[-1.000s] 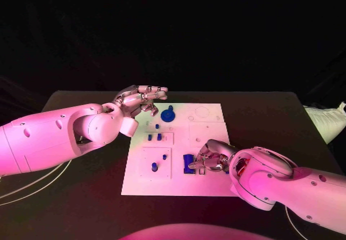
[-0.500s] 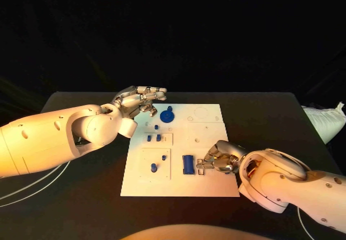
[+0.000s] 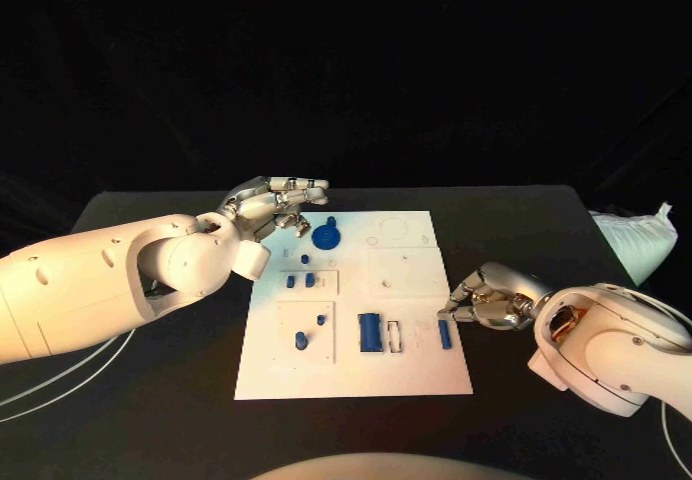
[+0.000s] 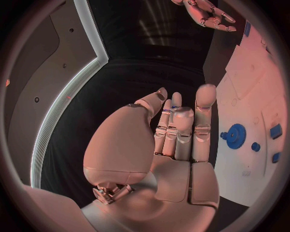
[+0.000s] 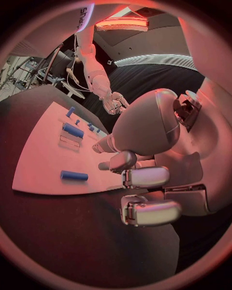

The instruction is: Assemble the parts on the task board

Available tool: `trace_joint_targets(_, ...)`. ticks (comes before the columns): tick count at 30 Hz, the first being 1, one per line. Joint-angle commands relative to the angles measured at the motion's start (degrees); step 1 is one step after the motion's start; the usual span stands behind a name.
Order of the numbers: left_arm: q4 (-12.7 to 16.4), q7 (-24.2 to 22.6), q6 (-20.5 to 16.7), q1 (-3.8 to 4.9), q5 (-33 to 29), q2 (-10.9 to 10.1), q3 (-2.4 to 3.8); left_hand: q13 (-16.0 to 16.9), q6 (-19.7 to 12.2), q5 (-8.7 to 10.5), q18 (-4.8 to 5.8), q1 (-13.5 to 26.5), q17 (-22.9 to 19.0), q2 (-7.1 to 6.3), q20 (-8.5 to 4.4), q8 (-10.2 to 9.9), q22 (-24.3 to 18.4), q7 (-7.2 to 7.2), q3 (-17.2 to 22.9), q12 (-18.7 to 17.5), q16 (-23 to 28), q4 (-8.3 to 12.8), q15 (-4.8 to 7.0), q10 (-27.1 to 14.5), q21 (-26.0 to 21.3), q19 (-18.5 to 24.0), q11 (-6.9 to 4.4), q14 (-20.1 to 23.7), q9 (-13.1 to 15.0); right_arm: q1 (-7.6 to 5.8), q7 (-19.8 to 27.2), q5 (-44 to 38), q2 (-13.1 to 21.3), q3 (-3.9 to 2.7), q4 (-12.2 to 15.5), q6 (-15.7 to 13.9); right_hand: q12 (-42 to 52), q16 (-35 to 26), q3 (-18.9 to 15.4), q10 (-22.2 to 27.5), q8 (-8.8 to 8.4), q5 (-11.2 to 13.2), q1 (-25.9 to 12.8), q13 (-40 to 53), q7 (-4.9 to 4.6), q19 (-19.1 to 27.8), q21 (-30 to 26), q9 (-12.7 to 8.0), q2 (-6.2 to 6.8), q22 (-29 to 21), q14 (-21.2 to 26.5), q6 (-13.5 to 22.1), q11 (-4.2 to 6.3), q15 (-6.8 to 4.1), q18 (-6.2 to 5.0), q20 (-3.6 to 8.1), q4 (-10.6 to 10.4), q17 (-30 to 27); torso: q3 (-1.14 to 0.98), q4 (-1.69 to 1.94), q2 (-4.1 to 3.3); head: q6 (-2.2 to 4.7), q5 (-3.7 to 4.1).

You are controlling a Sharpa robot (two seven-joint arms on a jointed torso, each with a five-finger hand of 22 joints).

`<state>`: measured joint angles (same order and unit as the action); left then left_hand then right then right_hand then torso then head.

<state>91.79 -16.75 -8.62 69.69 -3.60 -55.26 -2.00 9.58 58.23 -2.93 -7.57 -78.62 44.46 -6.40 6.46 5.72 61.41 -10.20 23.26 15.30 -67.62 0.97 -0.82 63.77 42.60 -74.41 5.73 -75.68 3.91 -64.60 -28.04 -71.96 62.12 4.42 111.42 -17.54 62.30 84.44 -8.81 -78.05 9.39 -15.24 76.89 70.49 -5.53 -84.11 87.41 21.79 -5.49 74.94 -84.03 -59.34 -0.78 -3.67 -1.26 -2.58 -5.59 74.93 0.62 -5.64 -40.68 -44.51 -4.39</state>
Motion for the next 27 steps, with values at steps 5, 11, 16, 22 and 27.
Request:
trace_joint_targets(5, 0.0, -0.3, 1.2, 0.00, 0.1, 0.3, 0.01, 0.0, -0.4, -0.14, -1.16, 0.2, -0.1, 0.26, 0.13, 0.2, 0.0, -0.16, -0.4, 0.3, 0.3, 0.0, -0.06, -0.3, -0.2, 0.4, 0.01, 0.3, 0.0, 0.83, -5.3, -7.3, -0.2, 0.19, -1.6, 3.2, -0.2, -0.4, 0.6, 0.0, -0.31, -2.2, 0.9, -0.1, 0.39, -3.7, 0.2, -0.4, 0.05, 11.6, -4.1, -1.1, 0.29, 0.30, 0.29, -0.37, 0.4, 5.3, -0.07, -0.18, 0.07, 0.23, 0.19)
trace_joint_targets(11, -0.1, -0.1, 1.4, -0.05, 0.1, 0.3, -0.01, 0.0, -0.4, -0.14, -1.16, 0.2, -0.1, 0.26, 0.13, 0.2, 0.0, -0.16, -0.4, 0.3, 0.3, 0.0, -0.06, -0.3, -0.2, 0.4, 0.01, 0.3, 0.0, 1.76, -6.5, -8.9, -1.1, 0.25, -2.6, 4.9, -0.4, -0.6, 0.1, -0.2, -0.37, -1.6, -0.3, -0.3, 0.53, -3.7, 0.1, -0.7, 0.77, 11.5, -4.0, -1.9, 0.38, 0.23, 0.27, -0.29, -0.3, 5.0, -0.06, -0.08, 0.05, 0.24, 0.10)
trace_joint_targets(16, -0.3, -0.1, 1.4, -0.12, 0.1, 0.5, -0.06, 0.0, -0.4, -0.14, -1.16, 0.2, -0.1, 0.26, 0.13, 0.2, 0.0, -0.16, -0.4, 0.3, 0.3, 0.0, -0.06, -0.3, -0.2, 0.4, 0.01, 0.3, 0.0, 2.13, -6.6, -9.3, -2.0, 0.30, -2.9, 6.0, -0.5, -0.6, -0.5, -0.3, -0.56, -1.0, -1.3, -0.4, 0.53, -3.7, 0.1, -0.9, 1.57, 11.5, -4.0, -2.2, 0.38, 0.21, 0.25, -0.25, -0.8, 5.0, 0.05, -0.02, 0.03, 0.25, 0.23)
trace_joint_targets(22, -0.4, -0.1, 1.5, -0.17, 0.1, 0.5, -0.11, 0.0, -0.4, -0.14, -1.16, 0.2, -0.1, 0.26, 0.13, 0.2, 0.0, -0.16, -0.4, 0.3, 0.3, 0.0, -0.06, -0.3, -0.2, 0.4, 0.01, 0.3, 0.0, 2.59, -6.6, -9.8, -3.0, 0.33, -3.0, 6.4, -0.6, -0.7, -0.9, -0.3, -0.49, -0.7, -1.9, -0.4, 0.60, -3.6, 0.0, -0.9, 2.01, 11.4, -4.0, -2.6, 0.41, 0.19, 0.25, -0.23, -1.3, 5.0, -0.01, -0.08, 0.02, 0.24, 0.01)
trace_joint_targets(27, -0.5, 0.0, 1.5, -0.19, 0.1, 0.4, -0.13, 0.0, -0.4, -0.14, -1.16, 0.2, -0.1, 0.26, 0.13, 0.2, 0.0, -0.16, -0.4, 0.3, 0.3, 0.0, -0.06, -0.3, -0.2, 0.4, 0.01, 0.3, 0.0, 2.83, -6.6, -11.2, -3.7, 0.33, -3.0, 6.8, -0.7, -0.7, -1.1, -0.4, -0.34, -0.5, -2.3, -0.5, 0.73, -3.6, 0.0, -0.7, 2.19, 11.4, -4.0, -3.0, 0.49, 0.14, 0.23, -0.20, -1.7, 5.0, 0.01, -0.07, 0.06, 0.10, -0.04)
